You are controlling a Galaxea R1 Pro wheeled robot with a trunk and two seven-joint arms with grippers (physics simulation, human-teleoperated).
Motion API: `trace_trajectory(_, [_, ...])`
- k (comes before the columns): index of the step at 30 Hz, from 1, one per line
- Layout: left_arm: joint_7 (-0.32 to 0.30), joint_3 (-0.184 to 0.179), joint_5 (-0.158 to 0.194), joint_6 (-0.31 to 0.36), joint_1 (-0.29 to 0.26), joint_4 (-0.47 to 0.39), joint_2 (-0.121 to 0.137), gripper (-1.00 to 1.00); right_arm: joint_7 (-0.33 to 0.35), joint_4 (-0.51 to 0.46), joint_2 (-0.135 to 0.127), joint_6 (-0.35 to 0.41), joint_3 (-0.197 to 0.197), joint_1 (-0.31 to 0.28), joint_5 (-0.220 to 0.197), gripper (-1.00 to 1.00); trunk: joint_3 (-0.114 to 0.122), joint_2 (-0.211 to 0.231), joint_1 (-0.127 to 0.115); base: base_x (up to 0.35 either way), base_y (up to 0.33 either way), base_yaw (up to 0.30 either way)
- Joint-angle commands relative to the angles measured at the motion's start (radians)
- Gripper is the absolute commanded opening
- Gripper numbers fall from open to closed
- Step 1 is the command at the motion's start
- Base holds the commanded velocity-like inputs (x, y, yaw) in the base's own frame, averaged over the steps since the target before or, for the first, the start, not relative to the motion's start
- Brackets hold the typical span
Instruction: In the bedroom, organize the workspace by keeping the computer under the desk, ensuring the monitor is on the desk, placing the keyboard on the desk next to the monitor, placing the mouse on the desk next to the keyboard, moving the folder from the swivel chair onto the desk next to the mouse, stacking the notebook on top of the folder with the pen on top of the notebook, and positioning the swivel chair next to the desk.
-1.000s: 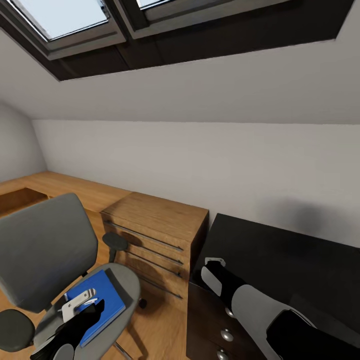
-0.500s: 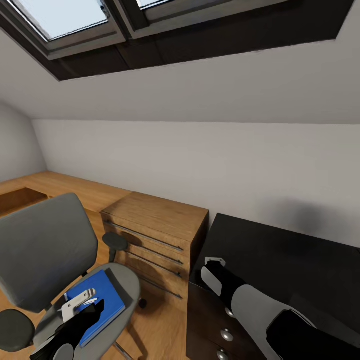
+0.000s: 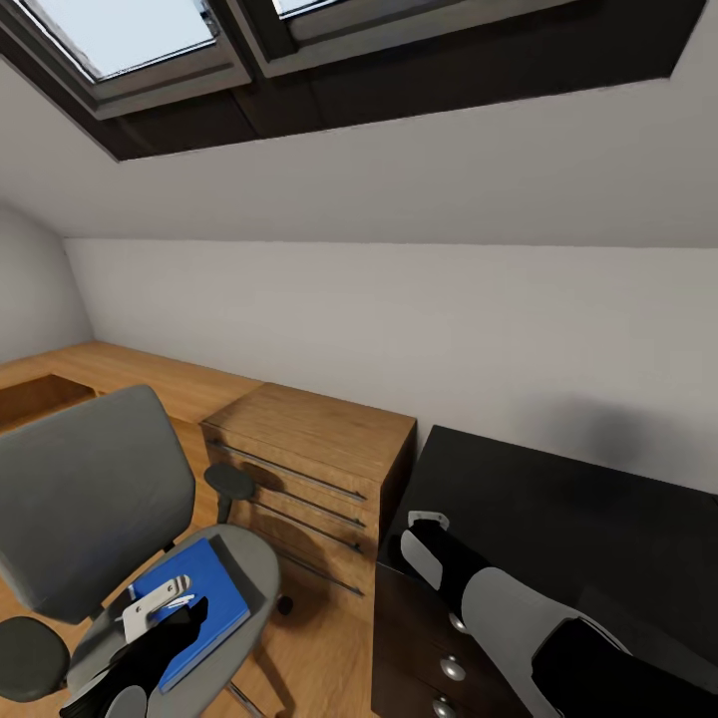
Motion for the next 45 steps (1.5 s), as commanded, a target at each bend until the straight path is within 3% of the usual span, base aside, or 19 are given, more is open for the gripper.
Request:
trace_trajectory(1, [0.007,0.0,0.01,0.002,0.0,-0.002,0.0,1.0,-0.007,-0.001,0.0,-0.003,0.006,-0.001,-0.006,-1.0,-0.001,-0.001,0.0,0.0,0.0,0.0])
trace_trajectory(15, [0.007,-0.003,0.01,0.002,0.0,-0.002,0.001,1.0,-0.015,-0.006,0.0,-0.135,0.007,-0.001,-0.003,-1.0,0.005,0.013,-0.008,0.0,0.0,0.0])
trace_trajectory(20, [0.006,-0.01,0.009,0.002,0.0,-0.002,0.001,1.0,-0.094,-0.056,0.0,-0.181,0.01,0.0,-0.002,-1.0,0.021,0.048,-0.027,0.0,0.0,0.0])
trace_trajectory(25, [0.006,-0.014,0.009,0.002,0.0,-0.002,0.0,1.0,-0.228,-0.163,0.0,-0.188,0.009,0.019,-0.004,-1.0,0.037,0.083,-0.046,0.0,0.0,0.0])
trace_trajectory(27, [0.007,-0.03,0.008,0.002,0.0,-0.002,0.0,1.0,-0.271,-0.288,0.0,-0.179,0.009,0.073,-0.004,-1.0,0.043,0.097,-0.054,-0.096,0.0,0.0])
trace_trajectory(29, [0.007,-0.043,0.007,0.002,0.0,-0.002,0.0,1.0,-0.285,-0.445,-0.046,-0.127,0.01,0.134,-0.005,-1.0,0.049,0.111,-0.061,-0.289,0.0,0.0])
trace_trajectory(32, [0.007,-0.046,0.007,0.002,0.0,-0.002,0.001,1.0,-0.298,-0.564,-0.078,-0.087,0.009,0.179,-0.007,-1.0,0.059,0.132,-0.073,-0.275,0.0,0.0])
trace_trajectory(36, [0.007,-0.047,0.007,0.002,0.0,-0.002,0.001,1.0,-0.312,-0.653,-0.094,-0.068,0.009,0.21,-0.011,-1.0,0.071,0.16,-0.088,-0.095,0.0,0.0])
trace_trajectory(45, [0.011,-0.045,0.007,0.002,0.0,-0.002,0.002,1.0,-0.314,-0.666,-0.098,-0.07,0.006,0.214,-0.012,-1.0,0.103,0.223,-0.123,-0.154,0.0,-0.163])
